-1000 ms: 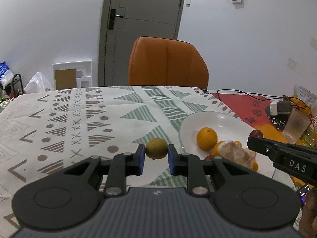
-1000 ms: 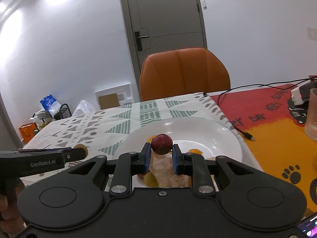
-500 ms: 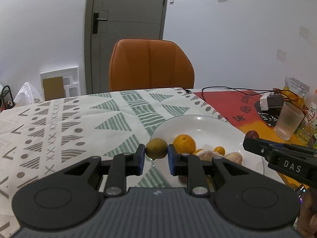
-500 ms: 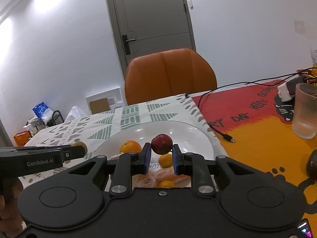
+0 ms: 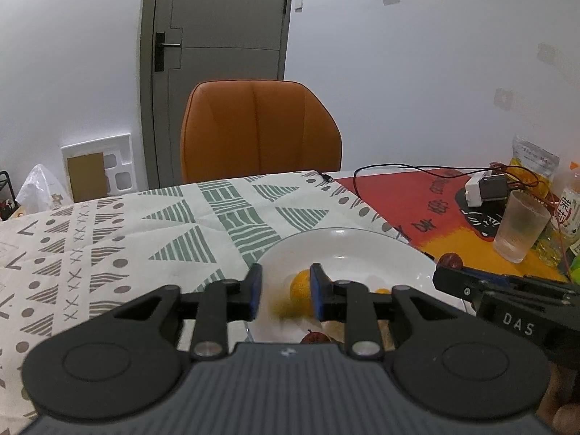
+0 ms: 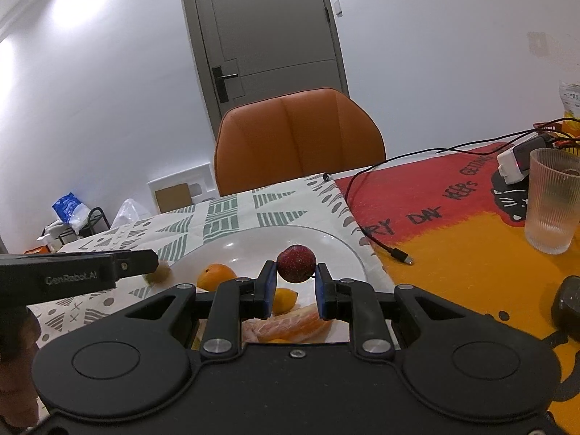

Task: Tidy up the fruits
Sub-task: 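Place the plum in the plate with the right tool while the left tool drops its yellow fruit in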

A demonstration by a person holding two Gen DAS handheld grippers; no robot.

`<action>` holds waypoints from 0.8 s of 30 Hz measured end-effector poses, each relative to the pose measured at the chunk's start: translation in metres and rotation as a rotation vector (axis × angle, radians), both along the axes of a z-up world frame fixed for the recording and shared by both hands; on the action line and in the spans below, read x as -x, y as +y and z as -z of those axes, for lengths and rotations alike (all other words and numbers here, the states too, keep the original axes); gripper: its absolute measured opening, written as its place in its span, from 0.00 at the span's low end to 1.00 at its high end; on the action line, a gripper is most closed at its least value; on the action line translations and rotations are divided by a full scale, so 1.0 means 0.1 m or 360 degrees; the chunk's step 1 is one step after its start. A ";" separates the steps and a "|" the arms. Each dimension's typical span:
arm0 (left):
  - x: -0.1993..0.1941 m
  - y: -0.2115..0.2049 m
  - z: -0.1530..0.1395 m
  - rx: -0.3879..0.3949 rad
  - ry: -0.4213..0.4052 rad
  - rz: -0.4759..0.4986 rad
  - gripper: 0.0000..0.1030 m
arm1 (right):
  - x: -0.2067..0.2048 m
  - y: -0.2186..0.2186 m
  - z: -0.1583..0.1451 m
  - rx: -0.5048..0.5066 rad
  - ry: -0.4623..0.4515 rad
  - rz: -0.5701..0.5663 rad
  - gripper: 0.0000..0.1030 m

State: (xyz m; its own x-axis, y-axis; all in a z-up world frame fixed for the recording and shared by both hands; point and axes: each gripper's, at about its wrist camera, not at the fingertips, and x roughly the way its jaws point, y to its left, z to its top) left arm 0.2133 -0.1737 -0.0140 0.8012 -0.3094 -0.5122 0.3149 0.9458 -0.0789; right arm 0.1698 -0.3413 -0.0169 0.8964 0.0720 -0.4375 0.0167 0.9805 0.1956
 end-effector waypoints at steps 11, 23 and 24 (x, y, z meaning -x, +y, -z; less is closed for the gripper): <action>0.09 0.18 0.02 -0.0023 0.0034 -0.0065 0.36 | -0.13 -0.03 0.02 0.0004 0.0005 -0.0003 0.21; 0.24 0.44 -0.01 -0.0027 0.0012 -0.0206 0.79 | -0.03 0.07 0.04 -0.0039 0.0059 -0.0066 0.42; 0.25 0.47 -0.02 -0.0026 0.0016 -0.0214 0.80 | -0.01 0.09 0.04 -0.0038 0.0058 -0.0071 0.44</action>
State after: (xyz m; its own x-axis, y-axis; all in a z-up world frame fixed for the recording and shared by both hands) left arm 0.1880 -0.1270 -0.0124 0.8297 -0.1911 -0.5245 0.1843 0.9807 -0.0657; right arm 0.1708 -0.3323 -0.0204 0.8755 0.1223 -0.4675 -0.0195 0.9756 0.2187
